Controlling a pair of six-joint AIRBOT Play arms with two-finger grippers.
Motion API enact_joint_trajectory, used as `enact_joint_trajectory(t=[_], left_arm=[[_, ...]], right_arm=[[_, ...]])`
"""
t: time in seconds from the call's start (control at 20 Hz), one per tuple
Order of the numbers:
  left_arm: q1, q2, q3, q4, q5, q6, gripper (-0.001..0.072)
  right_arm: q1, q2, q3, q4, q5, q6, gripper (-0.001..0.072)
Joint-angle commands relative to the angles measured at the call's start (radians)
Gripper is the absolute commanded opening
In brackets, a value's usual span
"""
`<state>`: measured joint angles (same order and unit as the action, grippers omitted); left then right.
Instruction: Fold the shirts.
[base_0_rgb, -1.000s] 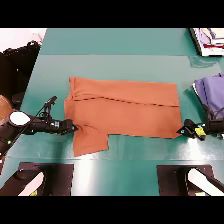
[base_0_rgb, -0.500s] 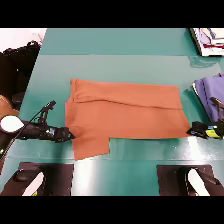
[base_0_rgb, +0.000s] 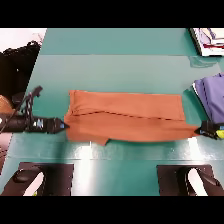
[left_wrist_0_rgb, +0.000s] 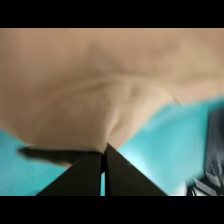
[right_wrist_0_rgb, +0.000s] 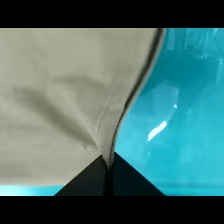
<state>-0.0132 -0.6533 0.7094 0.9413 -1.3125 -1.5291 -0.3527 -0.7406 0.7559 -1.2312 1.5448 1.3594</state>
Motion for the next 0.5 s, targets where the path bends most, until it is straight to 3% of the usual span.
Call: enact_joint_trajectory(t=[0.0, 0.2, 0.4, 0.45], left_arm=[[0.0, -0.181, 0.107, 0.028, 0.184, 0.068, 0.0023], [0.0, -0.489, 0.215, 0.016, 0.306, 0.135, 0.0024], [0.0, -0.72, 0.33, 0.012, 0.399, 0.135, 0.0025], [0.001, -0.749, 0.352, 0.006, 0.421, 0.135, 0.0026]], right_arm=[[0.009, -0.172, 0.119, 0.092, -0.091, 0.008, 0.0021], [0.124, -0.446, 0.29, 0.115, -0.184, 0.009, 0.0021], [0.22, -0.668, 0.441, 0.117, -0.247, 0.04, 0.0022], [0.227, -0.709, 0.475, 0.136, -0.255, 0.039, 0.005]])
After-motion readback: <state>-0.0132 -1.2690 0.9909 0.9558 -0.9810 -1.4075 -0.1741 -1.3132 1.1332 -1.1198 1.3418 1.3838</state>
